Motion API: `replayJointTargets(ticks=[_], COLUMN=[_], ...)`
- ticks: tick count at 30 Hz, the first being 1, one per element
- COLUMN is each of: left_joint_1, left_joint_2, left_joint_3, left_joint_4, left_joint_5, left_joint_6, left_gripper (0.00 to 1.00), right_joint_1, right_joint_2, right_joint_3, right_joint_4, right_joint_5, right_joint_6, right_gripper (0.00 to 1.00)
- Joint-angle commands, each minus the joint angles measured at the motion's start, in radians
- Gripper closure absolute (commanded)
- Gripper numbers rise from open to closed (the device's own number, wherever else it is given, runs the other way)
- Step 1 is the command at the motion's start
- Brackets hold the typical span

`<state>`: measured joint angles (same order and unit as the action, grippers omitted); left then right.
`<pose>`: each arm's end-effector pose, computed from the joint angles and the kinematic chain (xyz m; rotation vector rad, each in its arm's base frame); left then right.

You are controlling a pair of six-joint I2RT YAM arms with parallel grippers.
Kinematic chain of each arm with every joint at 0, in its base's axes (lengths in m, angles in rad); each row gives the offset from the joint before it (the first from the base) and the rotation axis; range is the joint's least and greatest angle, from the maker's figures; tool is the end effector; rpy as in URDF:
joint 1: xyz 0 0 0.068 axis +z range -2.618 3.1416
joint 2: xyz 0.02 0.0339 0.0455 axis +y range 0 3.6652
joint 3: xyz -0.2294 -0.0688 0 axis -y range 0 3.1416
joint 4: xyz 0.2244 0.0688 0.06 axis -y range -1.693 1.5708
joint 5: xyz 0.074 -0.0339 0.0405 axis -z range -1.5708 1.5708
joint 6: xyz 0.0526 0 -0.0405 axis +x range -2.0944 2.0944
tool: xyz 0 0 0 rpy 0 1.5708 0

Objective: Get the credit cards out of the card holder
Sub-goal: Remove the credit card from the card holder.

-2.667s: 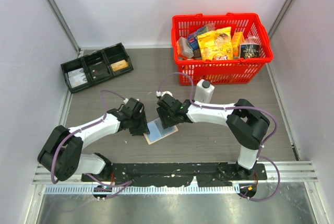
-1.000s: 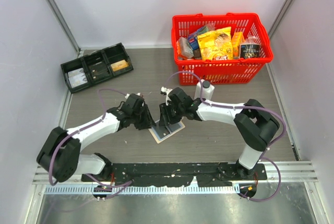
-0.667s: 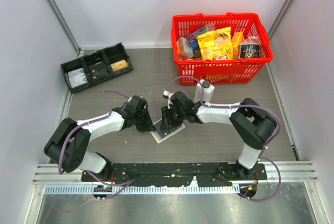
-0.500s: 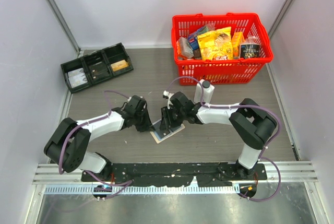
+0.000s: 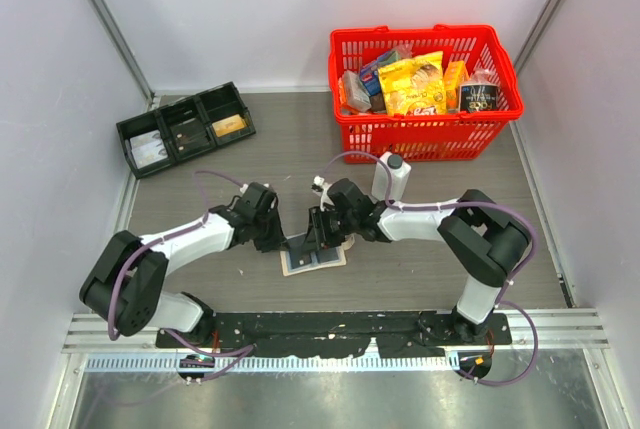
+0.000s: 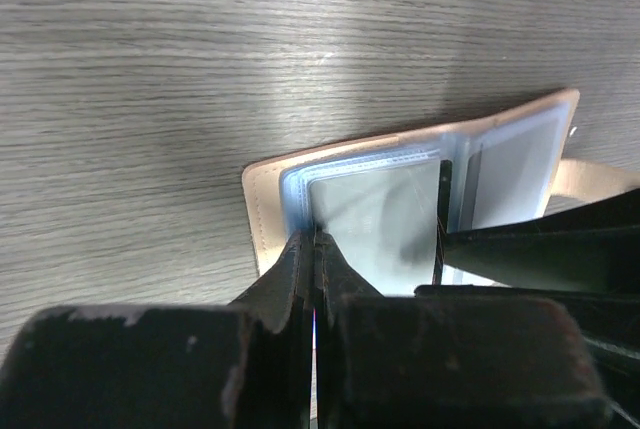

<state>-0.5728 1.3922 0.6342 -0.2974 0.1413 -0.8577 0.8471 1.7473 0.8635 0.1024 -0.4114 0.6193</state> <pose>0.2024 -0.1393 0.1189 -0.3428 2.7548 -0.6280 0.2066 0.2655 0.1178 -0.5182 2.5487 1.1241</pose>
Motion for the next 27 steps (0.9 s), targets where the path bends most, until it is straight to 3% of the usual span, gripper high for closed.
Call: replayJointTargets(ticks=[1, 12, 22, 27], left_joint_1=[0.001, -0.013, -0.042, -0.041], left_joint_2=[-0.025, -0.114, -0.102, -0.137], left_joint_3=[-0.013, -0.022, -0.079, -0.068], left_joint_4=[-0.077, -0.068, 0.026, -0.051], left_joint_5=[-0.066, -0.020, 0.011, -0.072], left_joint_6=[0.039, -0.015, -0.095, -0.067], left_gripper=[1.00, 1.00, 1.00, 1.00], right_joint_1=[0.026, 0.020, 0.015, -0.017], right_joint_2=[-0.029, 0.032, 0.115, 0.101], right_joint_3=[0.022, 0.009, 0.023, -0.026], right_joint_4=[0.152, 0.212, 0.281, 0.315], right_joint_5=[-0.087, -0.079, -0.107, -0.104], right_joint_6=[0.054, 0.085, 0.131, 0.149], right_gripper=[0.68, 0.80, 0.81, 0.97])
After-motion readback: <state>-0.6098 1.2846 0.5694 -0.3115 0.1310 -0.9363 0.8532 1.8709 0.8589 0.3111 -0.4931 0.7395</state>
